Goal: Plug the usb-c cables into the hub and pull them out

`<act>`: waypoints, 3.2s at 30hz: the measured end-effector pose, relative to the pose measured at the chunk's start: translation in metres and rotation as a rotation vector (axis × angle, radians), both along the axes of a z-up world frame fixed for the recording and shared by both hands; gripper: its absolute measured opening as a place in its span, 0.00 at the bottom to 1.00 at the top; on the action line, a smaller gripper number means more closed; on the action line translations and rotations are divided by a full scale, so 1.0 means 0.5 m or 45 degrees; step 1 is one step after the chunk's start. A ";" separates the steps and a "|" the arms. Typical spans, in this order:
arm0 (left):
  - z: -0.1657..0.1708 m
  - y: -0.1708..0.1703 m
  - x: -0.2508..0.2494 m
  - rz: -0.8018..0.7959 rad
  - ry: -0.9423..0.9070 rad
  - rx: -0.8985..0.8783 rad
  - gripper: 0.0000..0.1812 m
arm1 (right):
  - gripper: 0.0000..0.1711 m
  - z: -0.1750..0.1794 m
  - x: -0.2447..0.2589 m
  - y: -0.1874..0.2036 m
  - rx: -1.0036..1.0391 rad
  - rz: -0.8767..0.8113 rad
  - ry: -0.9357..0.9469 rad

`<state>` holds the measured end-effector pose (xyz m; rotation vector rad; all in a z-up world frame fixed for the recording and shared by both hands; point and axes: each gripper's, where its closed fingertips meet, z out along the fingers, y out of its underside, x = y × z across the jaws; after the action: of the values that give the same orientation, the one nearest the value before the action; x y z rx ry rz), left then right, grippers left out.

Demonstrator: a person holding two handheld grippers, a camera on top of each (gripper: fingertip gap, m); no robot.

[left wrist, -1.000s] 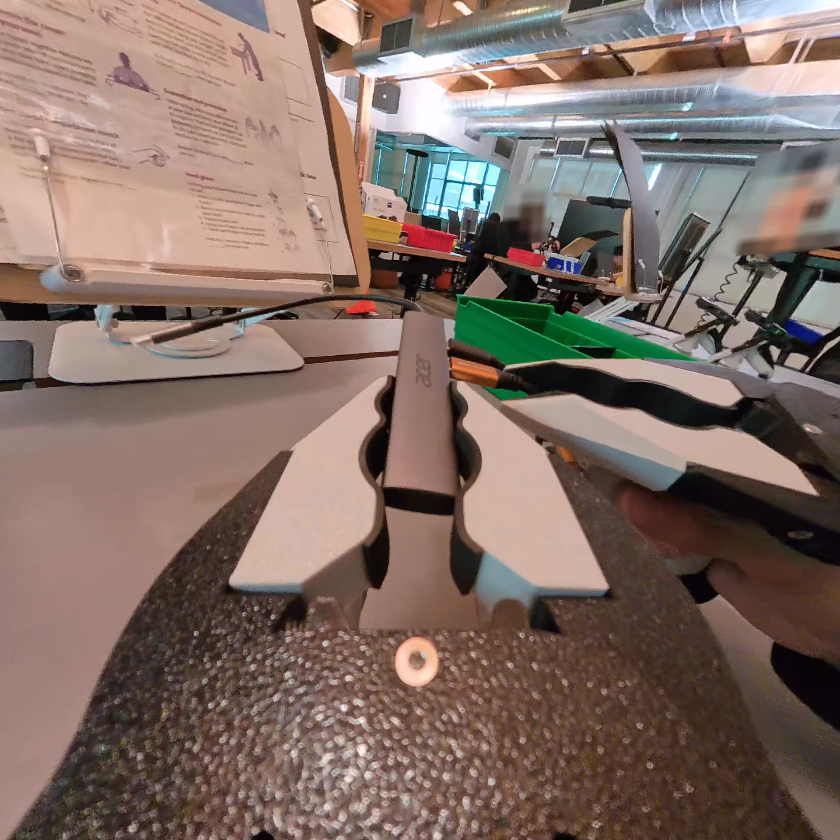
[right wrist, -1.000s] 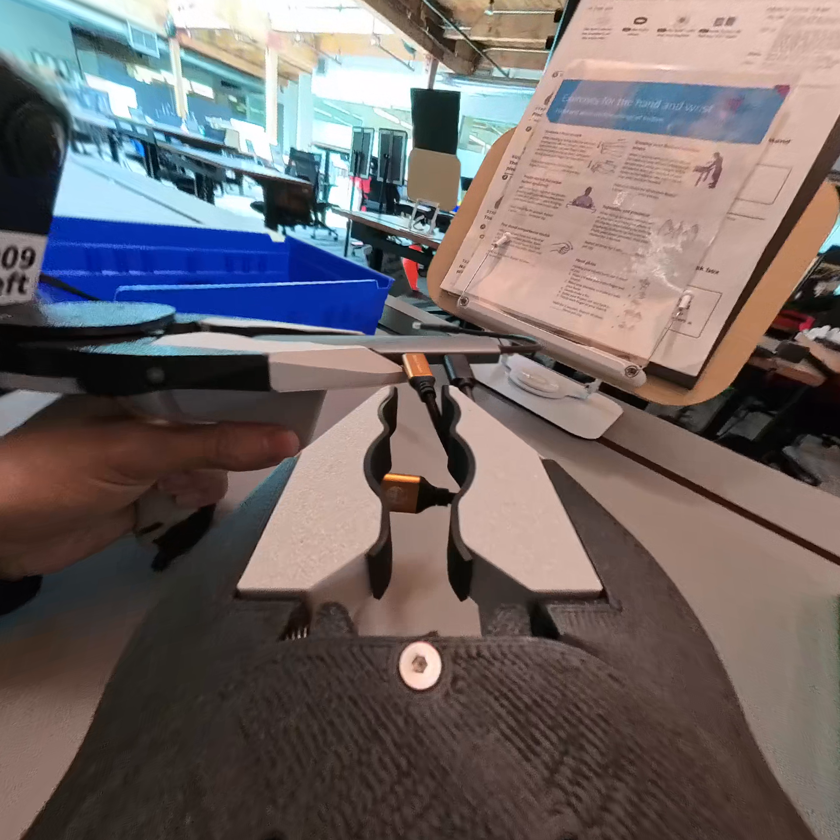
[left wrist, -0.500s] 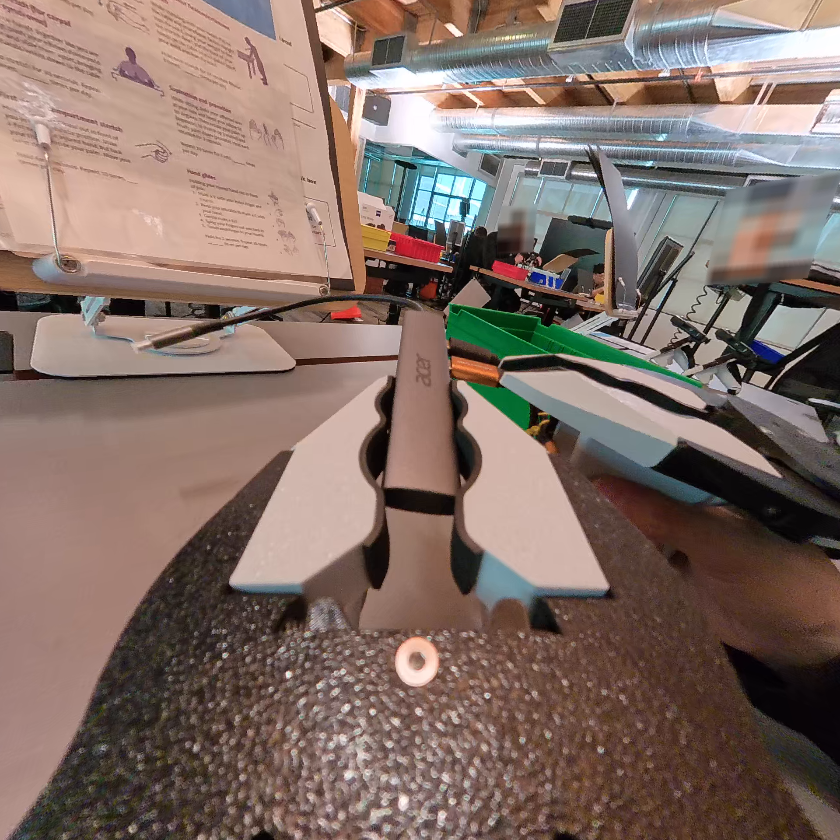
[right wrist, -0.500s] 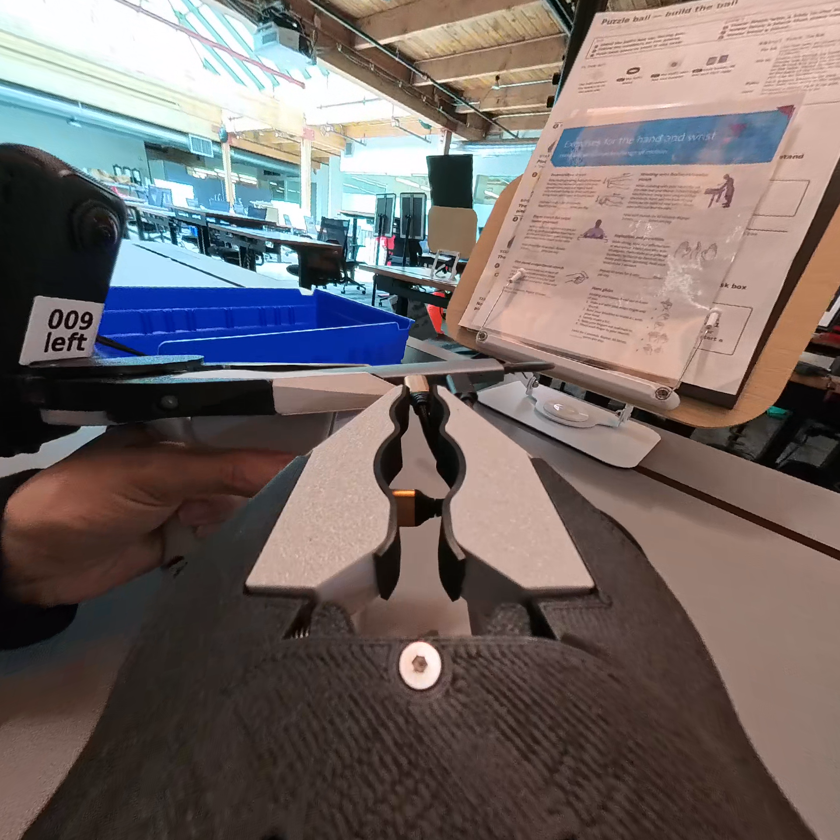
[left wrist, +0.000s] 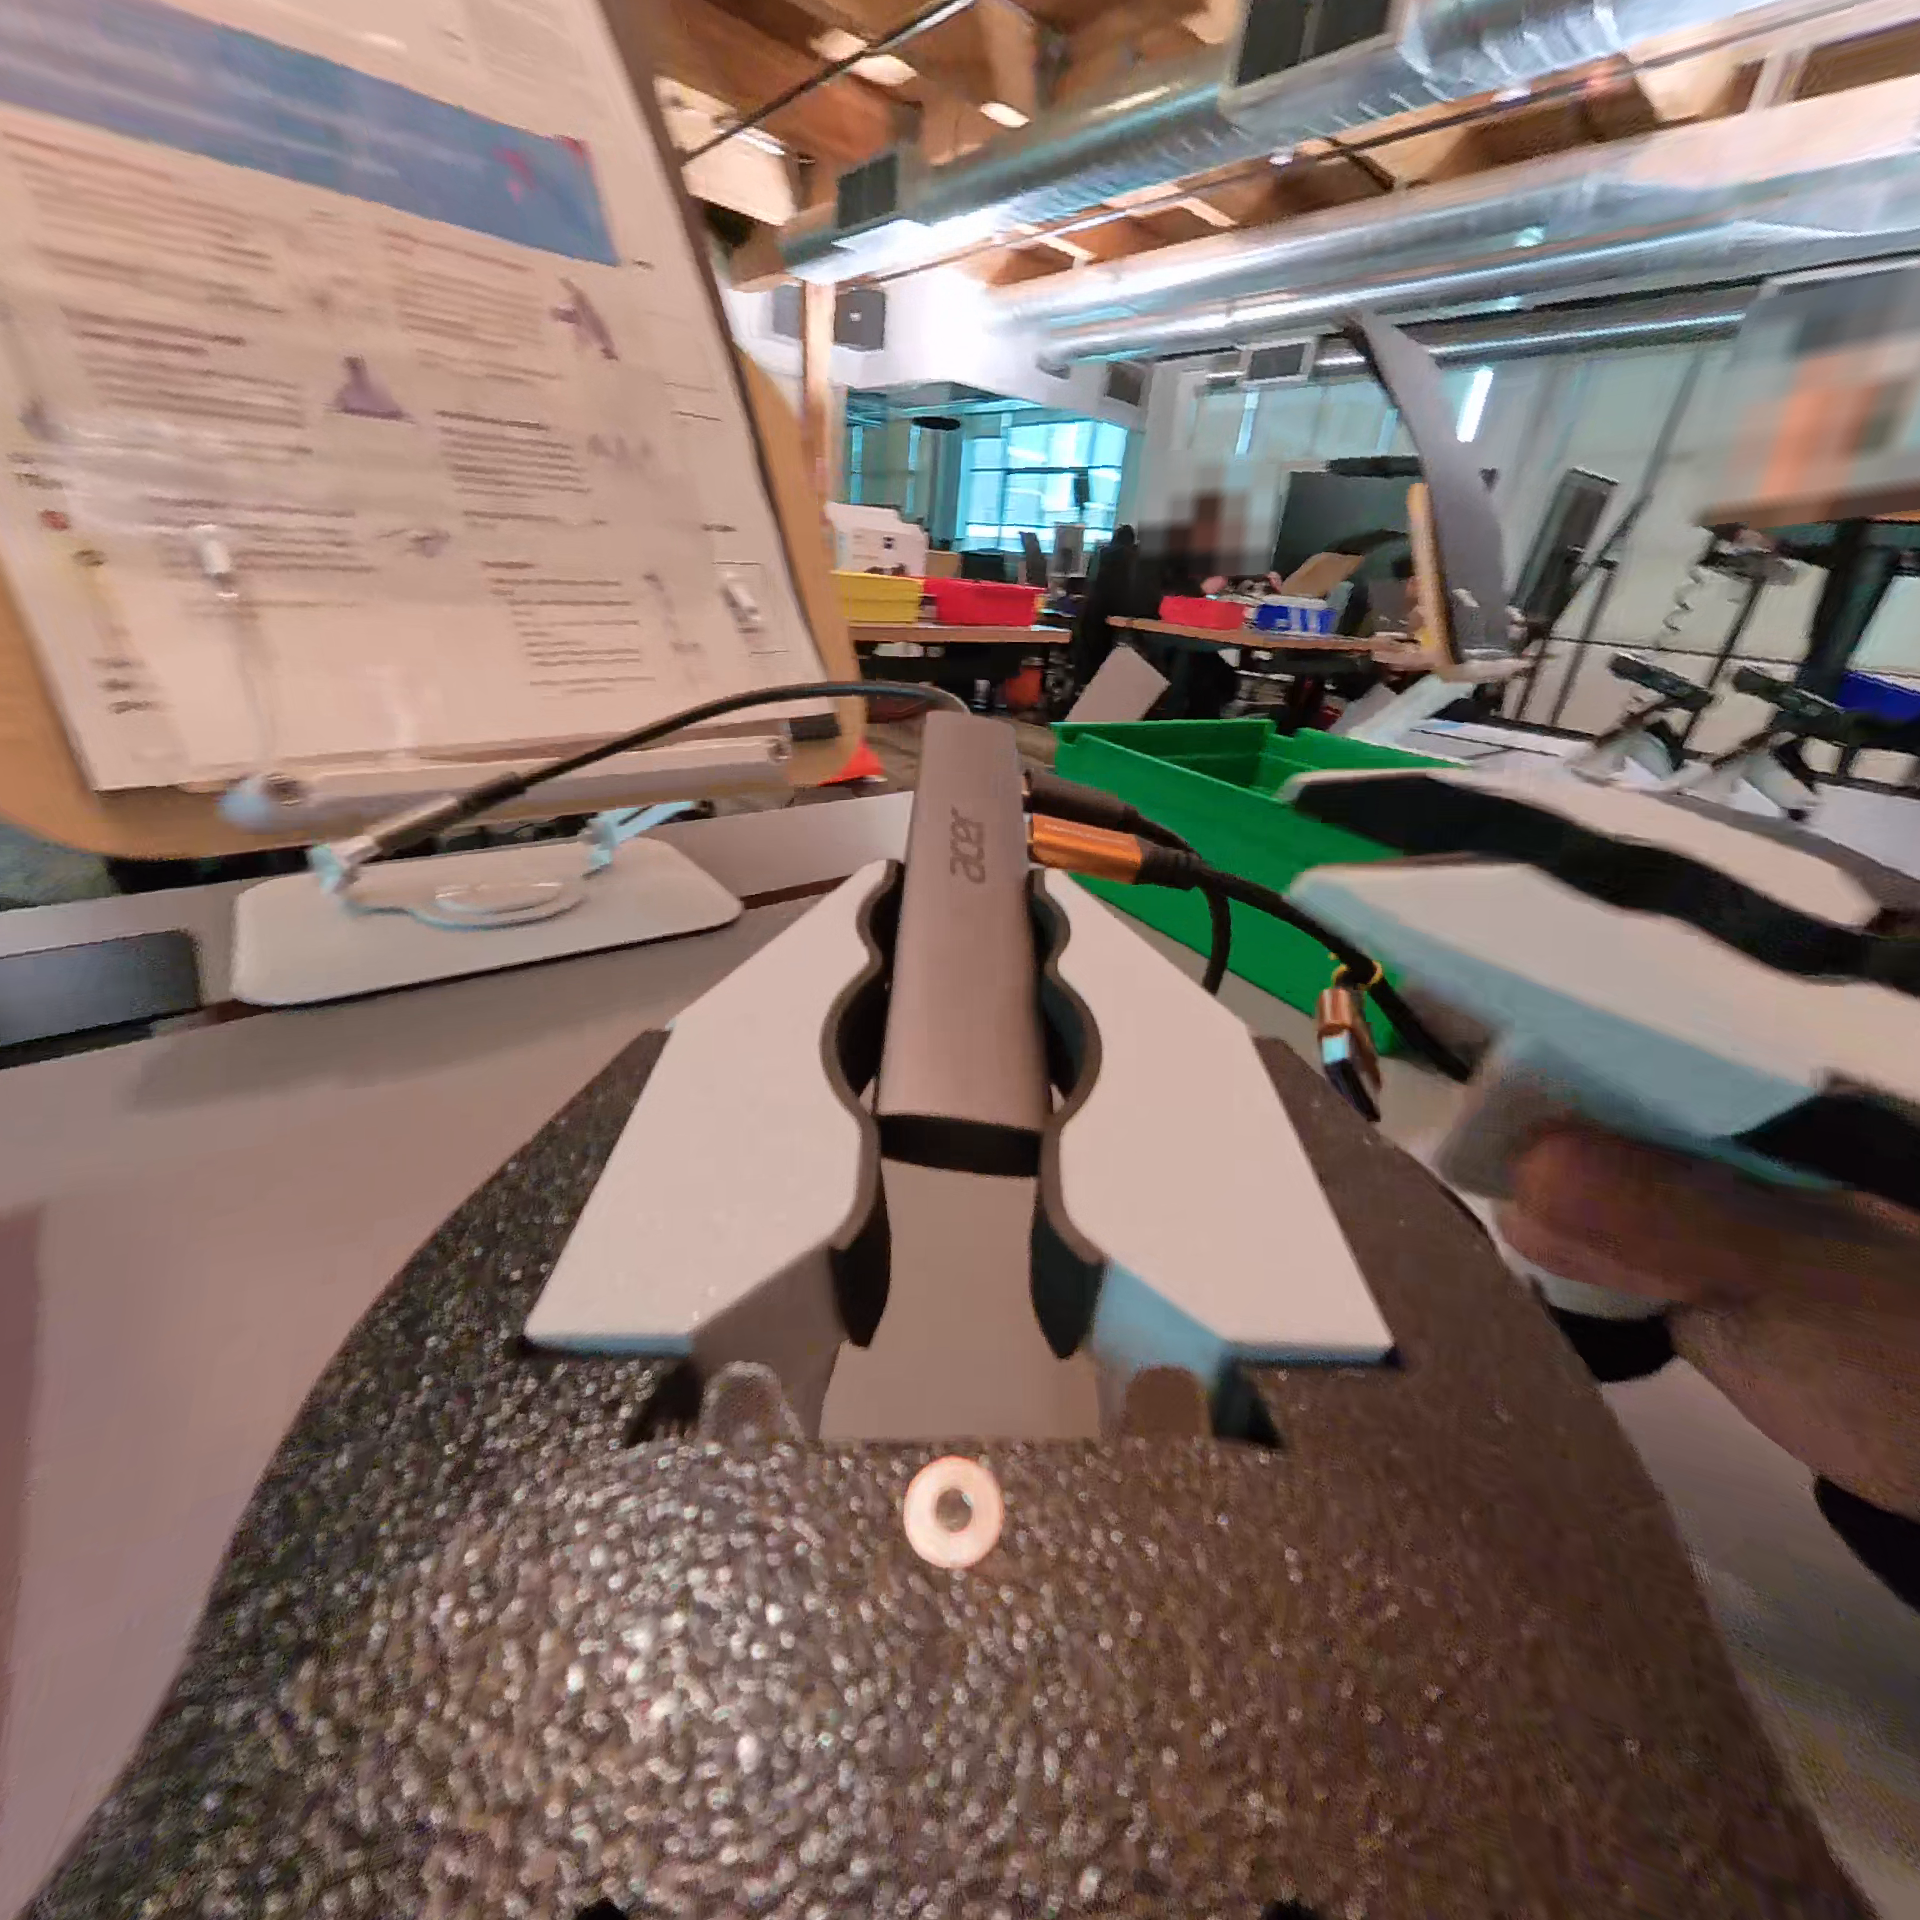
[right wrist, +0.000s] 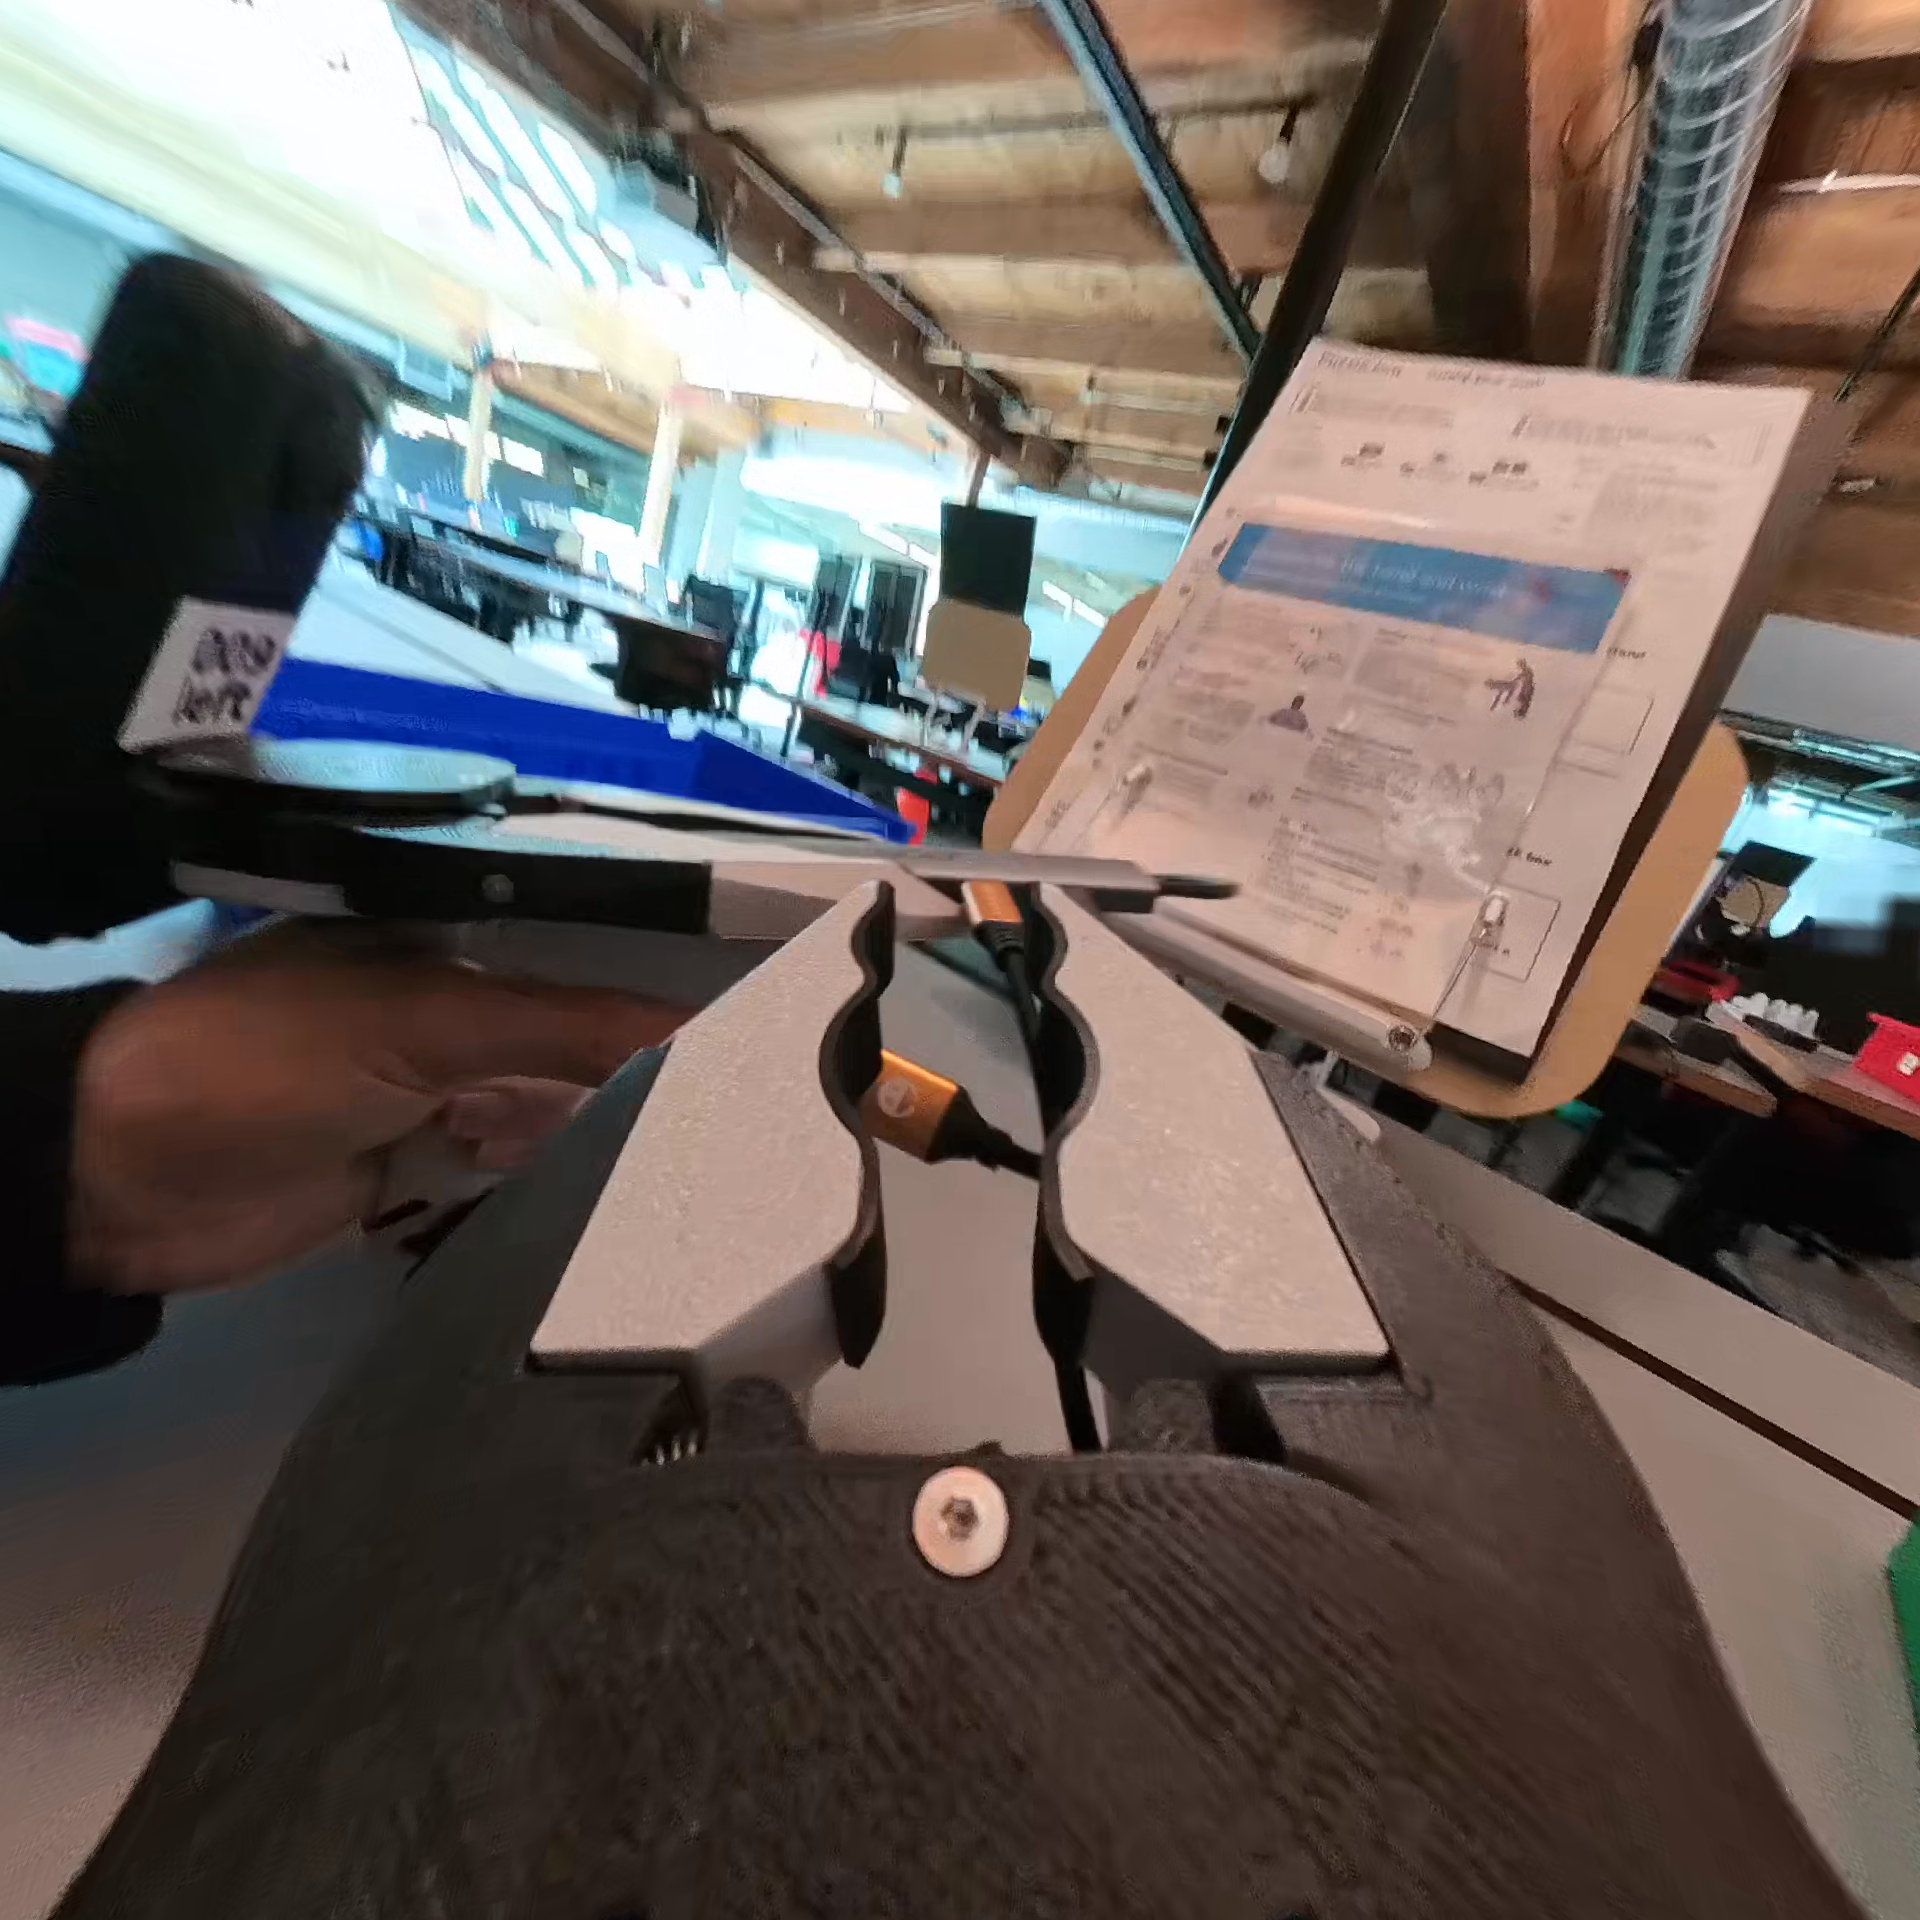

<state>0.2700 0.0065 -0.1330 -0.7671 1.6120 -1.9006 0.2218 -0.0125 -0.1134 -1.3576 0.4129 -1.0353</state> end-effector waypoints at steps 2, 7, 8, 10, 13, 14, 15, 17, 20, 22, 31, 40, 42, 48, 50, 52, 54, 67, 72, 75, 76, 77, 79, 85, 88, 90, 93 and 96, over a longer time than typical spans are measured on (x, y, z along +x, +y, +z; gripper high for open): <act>-0.007 -0.023 -0.012 -0.047 0.004 0.006 0.12 | 0.15 -0.016 0.017 -0.003 -0.073 -0.079 0.025; -0.010 -0.041 -0.022 -0.100 0.004 0.021 0.12 | 0.10 -0.030 0.032 -0.023 -0.046 -0.119 0.101; -0.010 -0.041 -0.022 -0.104 0.005 0.017 0.12 | 0.09 -0.030 0.032 -0.024 -0.033 -0.112 0.112; -0.009 -0.041 -0.023 -0.109 0.007 0.006 0.12 | 0.08 -0.031 0.034 -0.025 -0.003 -0.099 0.136; -0.010 -0.042 -0.024 -0.131 0.024 -0.018 0.12 | 0.07 -0.030 0.035 -0.026 0.052 -0.070 0.170; -0.011 -0.042 -0.024 -0.136 0.029 -0.026 0.12 | 0.07 -0.031 0.036 -0.026 0.067 -0.063 0.180; -0.011 -0.042 -0.023 -0.138 0.033 -0.026 0.12 | 0.07 -0.032 0.036 -0.026 0.075 -0.059 0.188; -0.012 -0.042 -0.022 -0.144 0.049 -0.038 0.12 | 0.07 -0.032 0.037 -0.025 0.087 -0.054 0.195; -0.016 -0.042 -0.021 -0.148 0.068 -0.039 0.12 | 0.07 -0.036 0.038 -0.025 0.115 -0.027 0.263; -0.013 -0.042 -0.022 -0.125 0.048 -0.022 0.12 | 0.07 -0.033 0.035 -0.026 0.067 -0.053 0.250; 0.003 -0.035 -0.029 0.000 -0.081 0.105 0.12 | 0.07 -0.026 0.026 -0.026 0.067 -0.052 0.280; 0.001 -0.046 -0.034 -0.009 -0.092 0.152 0.12 | 0.07 -0.031 0.022 -0.037 0.071 -0.036 0.326; 0.001 -0.048 -0.035 -0.005 -0.102 0.167 0.12 | 0.07 -0.031 0.021 -0.038 0.088 -0.030 0.338; -0.002 -0.048 -0.033 -0.019 -0.078 0.145 0.12 | 0.07 -0.032 0.021 -0.038 0.093 -0.032 0.352; -0.001 -0.048 -0.033 -0.017 -0.073 0.142 0.13 | 0.07 -0.032 0.020 -0.038 0.079 -0.048 0.346; -0.001 -0.048 -0.032 -0.024 -0.066 0.137 0.13 | 0.07 -0.033 0.021 -0.037 0.107 -0.036 0.368; 0.000 -0.048 -0.033 -0.022 -0.077 0.146 0.13 | 0.07 -0.031 0.019 -0.038 0.110 -0.038 0.363; 0.030 0.055 0.015 0.154 -0.059 -0.024 0.12 | 0.07 0.013 -0.050 -0.087 0.163 0.100 0.165; 0.021 0.042 0.013 0.134 -0.062 0.017 0.12 | 0.07 0.064 -0.116 -0.101 -0.020 0.161 0.173; 0.029 0.059 0.020 0.173 -0.043 -0.049 0.12 | 0.07 0.116 -0.158 -0.149 -0.063 0.214 0.253; 0.031 0.064 0.021 0.180 -0.044 -0.060 0.12 | 0.06 0.123 -0.162 -0.170 -0.075 0.202 0.314; 0.031 0.065 0.022 0.182 -0.045 -0.062 0.12 | 0.06 0.142 -0.152 -0.208 -0.068 0.094 0.292; 0.028 0.055 0.019 0.149 -0.034 -0.055 0.12 | 0.06 0.172 -0.128 -0.295 -0.069 -0.146 0.241; 0.019 0.023 0.007 0.064 -0.035 -0.007 0.12 | 0.07 0.143 -0.006 -0.536 -0.296 -0.675 0.369; 0.013 0.015 0.005 0.030 -0.022 -0.006 0.12 | 0.06 0.062 0.061 -0.598 -0.450 -0.712 0.526; 0.009 0.006 0.003 -0.001 -0.007 -0.006 0.12 | 0.06 -0.004 0.091 -0.626 -0.556 -0.741 0.650; 0.007 -0.001 -0.001 -0.015 -0.018 0.015 0.12 | 0.06 -0.101 0.115 -0.626 -0.658 -0.705 0.808; 0.009 -0.006 -0.005 -0.032 -0.028 0.021 0.12 | 0.21 -0.124 0.120 -0.633 -0.738 -0.769 0.834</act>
<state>0.2673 0.0033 -0.1285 -0.7199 1.6293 -1.9047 0.2821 -0.3292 -0.1756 -2.1780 1.1226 -1.2280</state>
